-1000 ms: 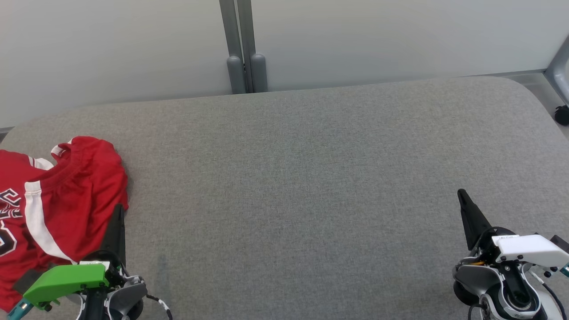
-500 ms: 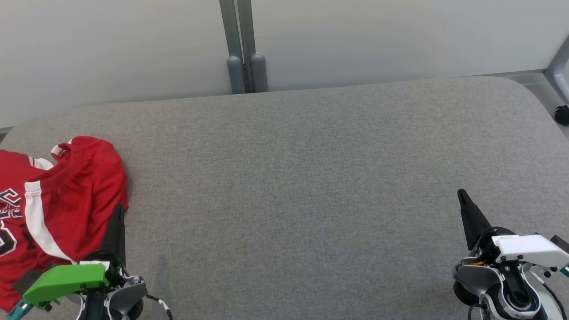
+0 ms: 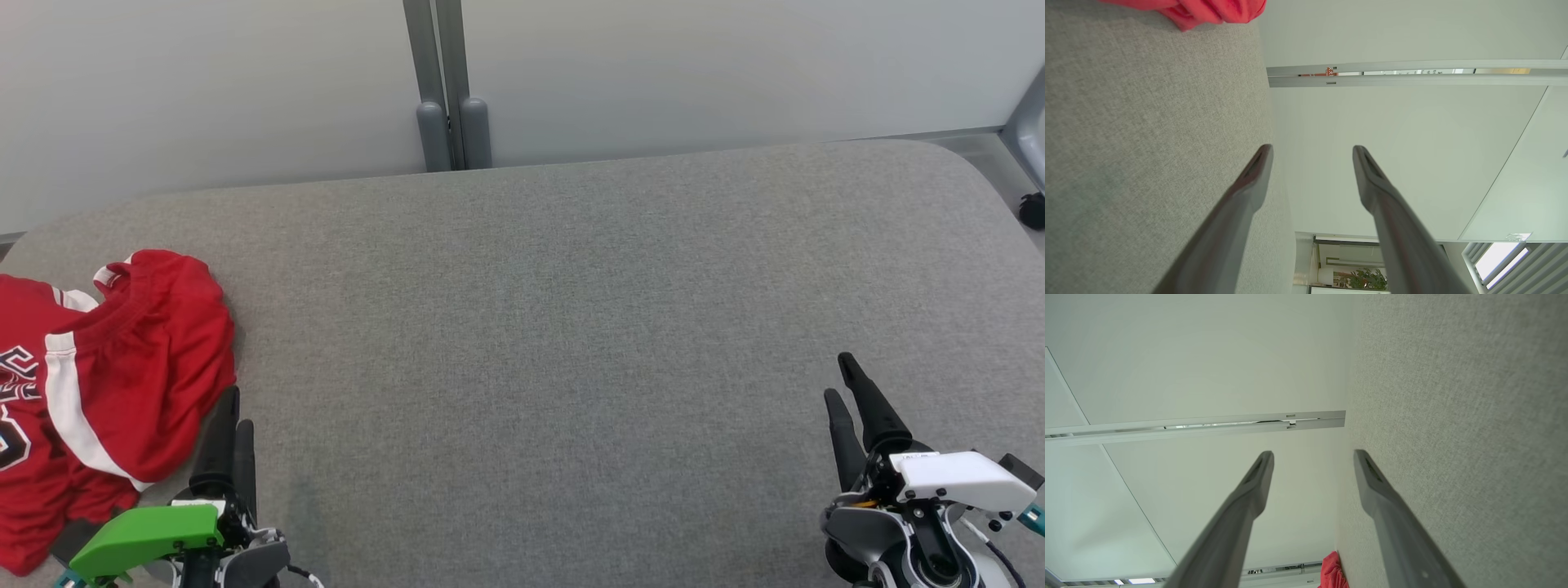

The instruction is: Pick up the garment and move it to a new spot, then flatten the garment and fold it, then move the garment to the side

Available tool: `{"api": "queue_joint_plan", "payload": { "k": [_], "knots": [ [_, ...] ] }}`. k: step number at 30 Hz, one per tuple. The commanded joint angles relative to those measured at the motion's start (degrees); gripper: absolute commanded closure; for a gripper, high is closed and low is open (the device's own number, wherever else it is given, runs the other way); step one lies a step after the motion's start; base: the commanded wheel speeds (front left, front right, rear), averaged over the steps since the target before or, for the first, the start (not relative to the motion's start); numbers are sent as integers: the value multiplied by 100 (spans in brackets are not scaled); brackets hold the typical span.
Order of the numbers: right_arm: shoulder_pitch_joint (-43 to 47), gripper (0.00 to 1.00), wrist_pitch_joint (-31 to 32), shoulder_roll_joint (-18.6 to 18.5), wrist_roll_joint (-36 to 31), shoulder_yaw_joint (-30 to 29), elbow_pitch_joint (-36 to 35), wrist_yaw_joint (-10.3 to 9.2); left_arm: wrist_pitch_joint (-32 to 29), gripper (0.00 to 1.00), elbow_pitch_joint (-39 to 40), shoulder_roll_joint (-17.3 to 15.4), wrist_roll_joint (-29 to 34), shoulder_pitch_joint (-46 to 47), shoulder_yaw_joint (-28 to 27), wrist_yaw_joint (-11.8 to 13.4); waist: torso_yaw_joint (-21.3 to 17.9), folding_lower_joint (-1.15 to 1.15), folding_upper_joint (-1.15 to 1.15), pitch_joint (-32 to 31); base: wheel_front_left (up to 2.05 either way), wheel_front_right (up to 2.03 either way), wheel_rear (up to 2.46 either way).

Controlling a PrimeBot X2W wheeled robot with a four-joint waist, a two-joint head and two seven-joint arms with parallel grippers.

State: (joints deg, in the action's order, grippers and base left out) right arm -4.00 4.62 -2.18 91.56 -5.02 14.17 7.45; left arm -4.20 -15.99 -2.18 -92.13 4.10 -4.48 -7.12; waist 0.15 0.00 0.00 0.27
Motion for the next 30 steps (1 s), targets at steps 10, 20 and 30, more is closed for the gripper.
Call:
{"api": "queue_joint_plan", "payload": {
  "k": [10, 20, 30],
  "knots": [
    [-80, 0, -333, -168, -290, 286, -406, 2, 299, 0, 228, -31, 625, 225, 135, -21, 15, 0, 0, 9, 0, 0, 0],
    [-107, 0, -593, -182, -1257, 393, -599, 2, 556, 0, 399, -40, 1935, 258, 190, -25, 20, 0, 0, 19, 0, 0, 0],
    [-99, 0, -800, -219, -2540, 477, -780, 2, 762, 0, 504, -47, 3701, 223, 458, 245, 33, 0, 0, 24, 0, 0, 0]
  ]
}}
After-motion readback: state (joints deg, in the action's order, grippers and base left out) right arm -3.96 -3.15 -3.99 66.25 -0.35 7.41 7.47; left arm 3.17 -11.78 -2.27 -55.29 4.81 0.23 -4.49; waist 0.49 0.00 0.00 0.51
